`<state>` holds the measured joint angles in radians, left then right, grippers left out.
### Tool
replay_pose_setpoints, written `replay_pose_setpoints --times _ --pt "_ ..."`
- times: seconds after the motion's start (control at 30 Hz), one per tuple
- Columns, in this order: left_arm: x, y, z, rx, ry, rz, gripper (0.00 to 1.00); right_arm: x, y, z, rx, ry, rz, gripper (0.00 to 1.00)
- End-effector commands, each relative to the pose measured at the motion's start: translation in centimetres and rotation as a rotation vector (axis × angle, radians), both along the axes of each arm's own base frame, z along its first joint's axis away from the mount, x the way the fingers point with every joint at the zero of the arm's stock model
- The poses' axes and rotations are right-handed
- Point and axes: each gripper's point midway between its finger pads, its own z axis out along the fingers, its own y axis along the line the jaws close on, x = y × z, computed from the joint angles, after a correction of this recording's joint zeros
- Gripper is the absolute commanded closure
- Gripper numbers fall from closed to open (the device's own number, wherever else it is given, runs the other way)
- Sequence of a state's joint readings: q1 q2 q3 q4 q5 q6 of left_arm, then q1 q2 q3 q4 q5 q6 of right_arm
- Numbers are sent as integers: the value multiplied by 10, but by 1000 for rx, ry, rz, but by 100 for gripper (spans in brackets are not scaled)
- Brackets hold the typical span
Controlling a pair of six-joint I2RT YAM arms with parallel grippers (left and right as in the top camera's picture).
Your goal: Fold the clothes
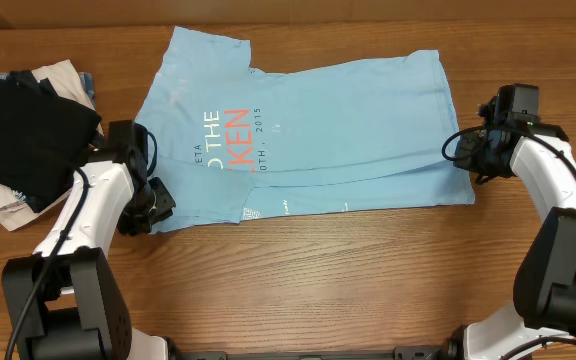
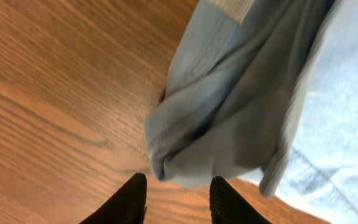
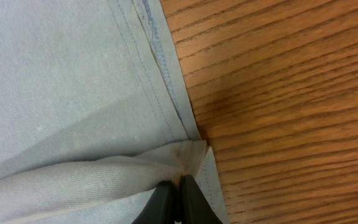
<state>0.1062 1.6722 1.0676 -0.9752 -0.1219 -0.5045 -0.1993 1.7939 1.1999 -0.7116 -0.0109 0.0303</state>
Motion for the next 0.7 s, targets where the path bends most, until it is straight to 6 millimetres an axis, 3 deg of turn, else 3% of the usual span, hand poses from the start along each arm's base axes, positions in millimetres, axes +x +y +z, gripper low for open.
replay_pose_setpoints --times 0.0,0.2,0.33,0.67 --pt "3 8 -2 36 -5 -7 64 -1 -2 0 -7 1 -10 95" --pt "-4 -16 -3 -79 23 -56 64 0 -2 0 -8 0 -10 95" --pt "-15 -25 -2 -62 78 -97 64 0 -2 0 -8 0 -10 95" --pt "-11 -9 -3 166 60 -105 62 -2 -2 0 -7 5 -9 95"
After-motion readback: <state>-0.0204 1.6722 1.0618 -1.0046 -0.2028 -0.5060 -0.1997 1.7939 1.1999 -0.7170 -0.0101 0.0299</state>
